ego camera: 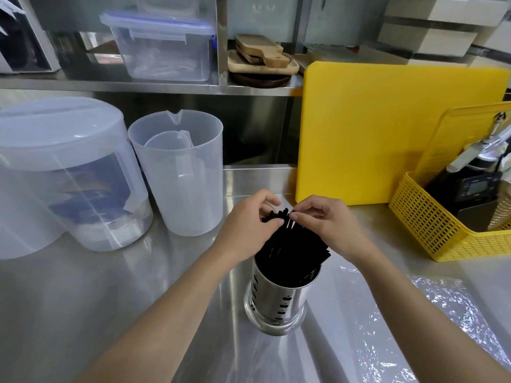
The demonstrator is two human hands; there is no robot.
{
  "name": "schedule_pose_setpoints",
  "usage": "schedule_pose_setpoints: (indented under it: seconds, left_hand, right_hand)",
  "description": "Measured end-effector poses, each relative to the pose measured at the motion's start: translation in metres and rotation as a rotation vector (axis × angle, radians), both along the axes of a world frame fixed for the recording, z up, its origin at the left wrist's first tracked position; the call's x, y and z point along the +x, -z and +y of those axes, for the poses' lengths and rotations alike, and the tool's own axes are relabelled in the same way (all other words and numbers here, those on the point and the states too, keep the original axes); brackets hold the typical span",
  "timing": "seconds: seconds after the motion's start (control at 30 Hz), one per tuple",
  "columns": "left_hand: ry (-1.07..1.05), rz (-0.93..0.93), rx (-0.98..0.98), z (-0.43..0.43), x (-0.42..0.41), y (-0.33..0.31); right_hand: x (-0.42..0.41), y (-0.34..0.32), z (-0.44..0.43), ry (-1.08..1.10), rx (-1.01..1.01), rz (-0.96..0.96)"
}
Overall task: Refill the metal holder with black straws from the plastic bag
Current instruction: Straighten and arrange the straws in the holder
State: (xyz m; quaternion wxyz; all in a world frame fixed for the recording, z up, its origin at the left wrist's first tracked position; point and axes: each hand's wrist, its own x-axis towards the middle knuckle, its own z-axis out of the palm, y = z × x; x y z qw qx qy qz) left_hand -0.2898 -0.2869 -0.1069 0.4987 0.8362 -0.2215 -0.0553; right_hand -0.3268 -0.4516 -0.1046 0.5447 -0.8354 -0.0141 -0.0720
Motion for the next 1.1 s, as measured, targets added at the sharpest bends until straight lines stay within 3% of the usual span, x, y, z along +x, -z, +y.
schedule_pose_setpoints:
  seconds: [0.6,0.9,1.1]
  left_hand:
    - [-0.086,-0.034,-0.053,-0.005,-0.004,-0.007]
    - [0.049,0.052,-0.126,-0.003,-0.009,-0.032]
    - [0.158,-0.01,-0.113,-0.006,-0.015,-0.046]
  right_hand:
    - [-0.003,-0.004,-0.004,0.003,-0.04,-0.059]
    - [-0.01,-0.027,0.001,-0.015,0.036,-0.171]
    - [-0.014,-0.05,0.005,-0.09,0.089,-0.262]
